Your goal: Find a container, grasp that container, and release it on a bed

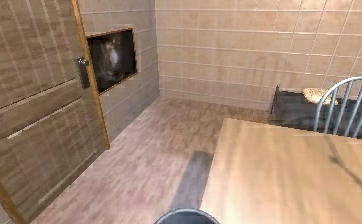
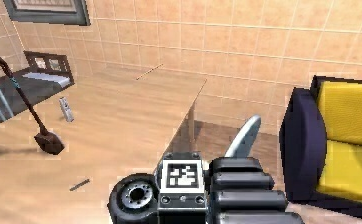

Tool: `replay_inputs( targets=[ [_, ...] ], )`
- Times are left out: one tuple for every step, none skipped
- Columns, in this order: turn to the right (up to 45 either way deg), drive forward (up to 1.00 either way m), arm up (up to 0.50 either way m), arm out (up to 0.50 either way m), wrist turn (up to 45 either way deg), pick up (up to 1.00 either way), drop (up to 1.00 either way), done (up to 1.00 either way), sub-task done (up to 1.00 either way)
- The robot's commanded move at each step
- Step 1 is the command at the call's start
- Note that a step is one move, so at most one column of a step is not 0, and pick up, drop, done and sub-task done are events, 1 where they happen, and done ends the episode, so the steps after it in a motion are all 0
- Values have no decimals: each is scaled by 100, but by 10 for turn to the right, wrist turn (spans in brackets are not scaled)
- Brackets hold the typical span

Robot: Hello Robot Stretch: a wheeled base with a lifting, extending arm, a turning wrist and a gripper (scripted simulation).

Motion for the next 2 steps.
replay_inputs(
  targets=[
    [-450,0,0,0,0,0,0,0,0],
    [-450,0,0,0,0,0,0,0,0]
  ],
)
